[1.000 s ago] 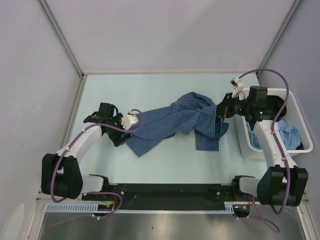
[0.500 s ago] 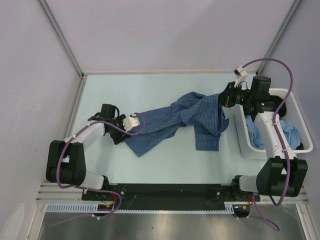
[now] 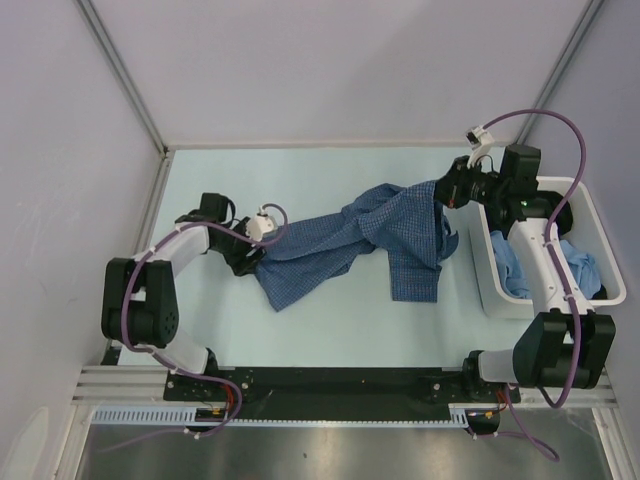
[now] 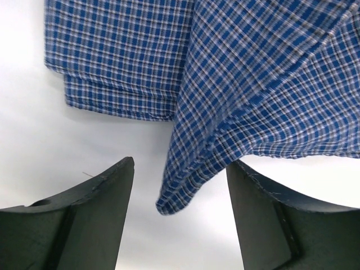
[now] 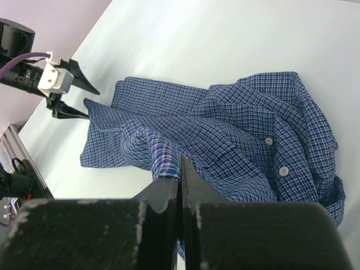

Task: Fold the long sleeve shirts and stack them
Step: Flatten the shirt out

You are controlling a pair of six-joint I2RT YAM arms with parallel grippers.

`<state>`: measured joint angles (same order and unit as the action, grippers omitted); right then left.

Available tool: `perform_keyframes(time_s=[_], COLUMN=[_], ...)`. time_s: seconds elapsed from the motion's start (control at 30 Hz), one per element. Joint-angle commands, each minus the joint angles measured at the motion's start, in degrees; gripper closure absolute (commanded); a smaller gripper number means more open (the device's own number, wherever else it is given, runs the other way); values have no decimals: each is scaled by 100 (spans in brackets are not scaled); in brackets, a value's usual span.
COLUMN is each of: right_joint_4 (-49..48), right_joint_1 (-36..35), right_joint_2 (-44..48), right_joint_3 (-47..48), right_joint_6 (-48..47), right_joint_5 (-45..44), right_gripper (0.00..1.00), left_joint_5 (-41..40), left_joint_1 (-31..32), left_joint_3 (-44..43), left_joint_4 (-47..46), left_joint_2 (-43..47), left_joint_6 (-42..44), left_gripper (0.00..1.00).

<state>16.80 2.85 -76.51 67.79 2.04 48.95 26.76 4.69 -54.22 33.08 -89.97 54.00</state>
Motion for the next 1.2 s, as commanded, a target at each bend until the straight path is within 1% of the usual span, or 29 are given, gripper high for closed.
perform_keyframes(time_s=[0.0,0.13,0.17,0.27,0.3,0.37,0.57,0.67,0.77,0.8,0.87,0.9,0.97,1.0,1.03,1.1,1.13,1.17], right_joint_4=[-326,-247,-247,-361,-414,-546,-669,-643,-625,-616,-625,-625,-651,-660,-678,-713,-713,-704], right_joint_1=[-13,-4,-4,-13,-13,-4,-4,14,31,31,31,31,40,40,49,84,101,136], right_joint_2=[-39,-110,-110,-145,-145,-162,-171,-171,-162,-154,-145,-136,-127,-127,-119,-119,-110,-101], right_joint_3=[340,463,481,499,507,525,604,683,718,718,692,674,648,657,665,735,788,919], right_joint_6=[59,-11,-11,94,138,252,358,376,402,402,428,437,472,481,499,577,604,613], right_joint_5=[62,71,62,45,45,27,9,9,9,18,18,10,9,-8,1,-17,-17,-43], right_gripper=[100,100,100,100,100,100,100,100,100,100,100,100,100,100,100,100,100,100], left_joint_5=[610,821,830,725,716,734,611,593,821,926,1250,1313,1410,1411,1393,1262,1235,1148], left_joint_1=[-178,-398,-425,-425,-425,-425,-425,-425,-425,-425,-425,-425,-425,-425,-425,-451,-469,-730], left_joint_3=[-431,-765,-801,-609,-547,-441,-344,-370,-441,-467,-458,-450,-476,-502,-581,-721,-966,-1142], left_joint_4=[663,1401,1446,1044,782,630,129,-29,-47,-39,-108,-126,-92,-39,92,233,391,479], left_joint_2=[-99,-38,6,120,103,-10,-301,-511,-591,-557,-478,-416,-416,-433,-433,-416,-372,-302], left_joint_6=[75,251,243,-55,-230,-337,-566,-732,-934,-1005,-1215,-1268,-1392,-1392,-1383,-1435,-1540,-1620], left_gripper=[27,24,23,19,19,18,20,25,38,47,56,65,74,85,90,100,100,100])
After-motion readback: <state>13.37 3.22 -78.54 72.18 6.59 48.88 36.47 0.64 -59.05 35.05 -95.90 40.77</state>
